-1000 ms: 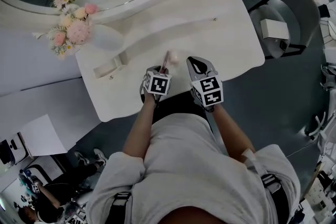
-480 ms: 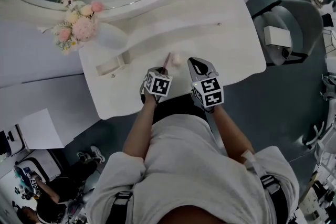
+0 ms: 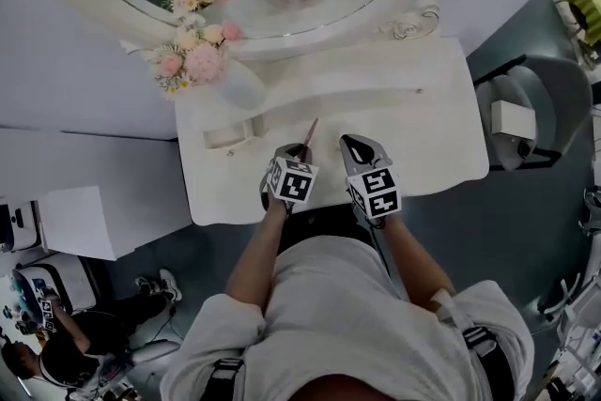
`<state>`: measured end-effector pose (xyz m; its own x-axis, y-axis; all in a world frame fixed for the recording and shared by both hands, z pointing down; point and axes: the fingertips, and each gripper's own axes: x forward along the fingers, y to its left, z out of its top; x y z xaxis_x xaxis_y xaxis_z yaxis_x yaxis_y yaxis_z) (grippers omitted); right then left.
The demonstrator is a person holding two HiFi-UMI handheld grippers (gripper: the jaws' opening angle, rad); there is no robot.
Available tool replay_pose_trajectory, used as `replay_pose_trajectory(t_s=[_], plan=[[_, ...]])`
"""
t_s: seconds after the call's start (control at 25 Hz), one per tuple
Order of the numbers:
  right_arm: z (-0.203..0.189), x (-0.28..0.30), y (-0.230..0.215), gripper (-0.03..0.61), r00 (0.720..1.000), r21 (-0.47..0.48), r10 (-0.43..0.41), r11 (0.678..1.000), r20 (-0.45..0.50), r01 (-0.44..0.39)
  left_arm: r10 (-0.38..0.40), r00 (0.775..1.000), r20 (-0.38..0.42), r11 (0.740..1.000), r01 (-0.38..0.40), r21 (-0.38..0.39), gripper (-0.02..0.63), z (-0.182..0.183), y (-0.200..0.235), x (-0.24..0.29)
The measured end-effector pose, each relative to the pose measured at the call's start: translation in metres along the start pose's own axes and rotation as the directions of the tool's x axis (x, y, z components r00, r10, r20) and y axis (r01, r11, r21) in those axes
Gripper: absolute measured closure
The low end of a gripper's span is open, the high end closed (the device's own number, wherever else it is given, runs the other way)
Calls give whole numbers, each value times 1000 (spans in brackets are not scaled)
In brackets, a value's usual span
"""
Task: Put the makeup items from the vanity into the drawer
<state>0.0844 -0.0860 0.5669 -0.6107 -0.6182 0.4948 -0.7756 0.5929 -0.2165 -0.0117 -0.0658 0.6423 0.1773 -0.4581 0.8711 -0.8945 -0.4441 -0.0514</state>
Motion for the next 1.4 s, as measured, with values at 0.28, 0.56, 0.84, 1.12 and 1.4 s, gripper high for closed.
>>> replay_pose_trajectory(t_s=[0.28,0.56,0.84,1.12,1.4], plan=[[17,18,27,578,999,-36,33,999,-9,-33,-1,998,63,997,-3,74,571,14,31,-31],[25,46,70,577,994,-72,100,992,-32,-102,-2,996,84,992,-9,124,571,0,63,-61],[34,66,110,578,986,-100,160,981,-48,-164,12,997,82,991,-23,134,571,-18,96,-82],[35,78,130,578,977,-128,199,970,-71,-207,38,996,84,992,-48,117,571,-34,119,-100],[40,90,148,578,969,-151,233,958,-83,-243,58,995,77,991,-67,114,571,-44,138,-107]])
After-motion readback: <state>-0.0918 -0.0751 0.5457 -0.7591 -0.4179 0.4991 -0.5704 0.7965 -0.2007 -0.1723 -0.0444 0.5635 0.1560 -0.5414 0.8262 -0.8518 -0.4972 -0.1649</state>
